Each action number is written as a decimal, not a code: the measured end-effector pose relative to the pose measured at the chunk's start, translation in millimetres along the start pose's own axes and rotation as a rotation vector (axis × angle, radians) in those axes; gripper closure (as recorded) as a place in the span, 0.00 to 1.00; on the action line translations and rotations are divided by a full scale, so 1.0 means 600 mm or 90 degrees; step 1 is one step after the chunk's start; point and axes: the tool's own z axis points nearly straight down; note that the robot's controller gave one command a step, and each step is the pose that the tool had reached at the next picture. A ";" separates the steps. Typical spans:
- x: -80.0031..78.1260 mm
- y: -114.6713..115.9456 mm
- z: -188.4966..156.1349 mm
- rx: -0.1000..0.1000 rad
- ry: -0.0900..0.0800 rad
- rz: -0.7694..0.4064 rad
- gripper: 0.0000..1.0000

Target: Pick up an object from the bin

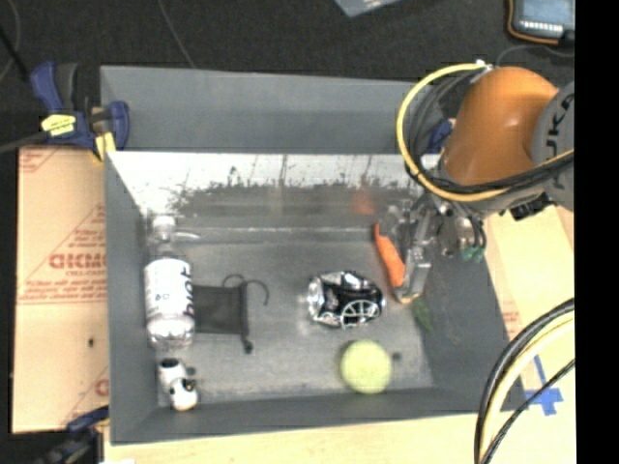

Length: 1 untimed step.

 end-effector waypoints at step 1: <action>-0.003 0.001 -0.008 0.001 -0.005 -0.001 0.00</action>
Offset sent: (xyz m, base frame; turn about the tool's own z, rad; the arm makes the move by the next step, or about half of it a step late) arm -0.0043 0.0364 -0.1185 0.0192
